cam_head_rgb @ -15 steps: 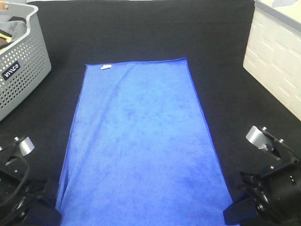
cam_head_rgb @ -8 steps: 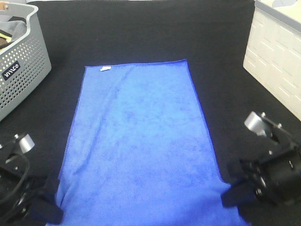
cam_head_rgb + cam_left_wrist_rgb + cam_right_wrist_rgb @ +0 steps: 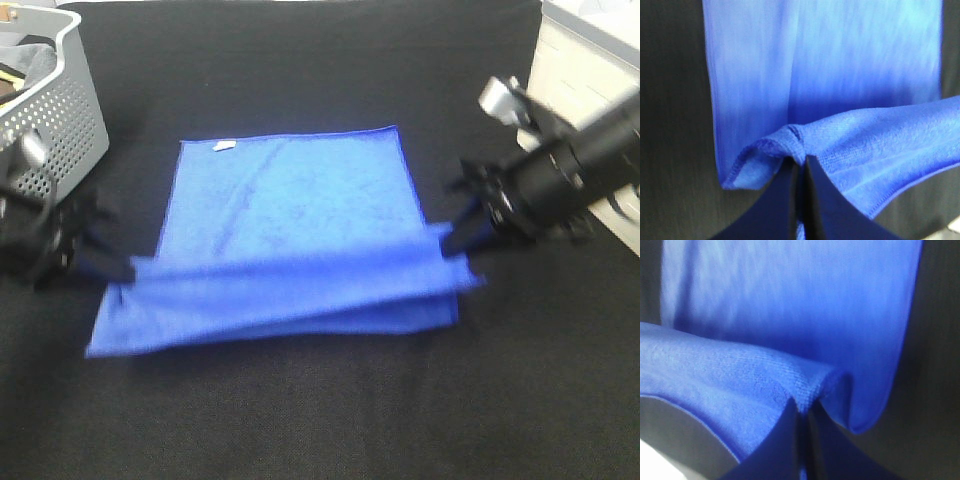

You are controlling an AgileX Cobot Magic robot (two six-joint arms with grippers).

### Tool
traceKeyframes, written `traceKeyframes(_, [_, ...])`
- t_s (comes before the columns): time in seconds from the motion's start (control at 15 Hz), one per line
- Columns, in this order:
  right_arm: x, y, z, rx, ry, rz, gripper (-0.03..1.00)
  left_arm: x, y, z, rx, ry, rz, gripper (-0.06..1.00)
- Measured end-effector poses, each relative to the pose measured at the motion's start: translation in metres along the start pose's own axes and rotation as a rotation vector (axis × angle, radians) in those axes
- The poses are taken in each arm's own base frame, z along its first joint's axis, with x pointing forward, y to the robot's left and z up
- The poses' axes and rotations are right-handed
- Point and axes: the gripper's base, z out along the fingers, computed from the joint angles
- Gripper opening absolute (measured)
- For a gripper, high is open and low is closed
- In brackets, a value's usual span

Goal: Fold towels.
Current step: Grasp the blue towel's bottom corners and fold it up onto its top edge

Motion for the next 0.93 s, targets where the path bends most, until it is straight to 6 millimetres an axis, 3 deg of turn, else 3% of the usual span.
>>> traceKeyframes(0.07, [-0.041,0.005,0.009,-0.018,-0.024,-0.029,0.00,-0.034,-0.006,0.002,0.017,-0.039,0.039,0.01])
traceKeyframes(0.13, [-0.041,0.005,0.009,-0.018,-0.024,-0.029,0.00,-0.034,-0.006,0.002,0.017,-0.039,0.039,0.01])
traceKeyframes(0.2, [-0.059,0.008,0.014,-0.029,-0.037,-0.041,0.00,-0.050,-0.008,0.007,0.020,-0.054,0.055,0.01])
traceKeyframes(0.33, [-0.095,0.009,0.025,-0.024,-0.072,-0.060,0.00,-0.088,-0.016,0.016,0.037,-0.109,0.092,0.01])
traceKeyframes(0.4, [-0.119,0.007,0.034,-0.011,-0.092,-0.078,0.00,-0.117,-0.022,0.022,0.045,-0.160,0.127,0.01])
traceKeyframes(0.53, [-0.150,0.006,0.044,0.013,-0.135,-0.108,0.00,-0.149,-0.025,0.031,0.040,-0.224,0.153,0.01])
traceKeyframes(0.8, [-0.202,-0.003,0.076,0.032,-0.227,-0.171,0.00,-0.202,-0.019,0.065,0.024,-0.336,0.178,0.01])
traceKeyframes(0.93, [-0.208,-0.009,0.088,0.039,-0.235,-0.181,0.00,-0.212,-0.016,0.072,0.019,-0.361,0.182,0.01])
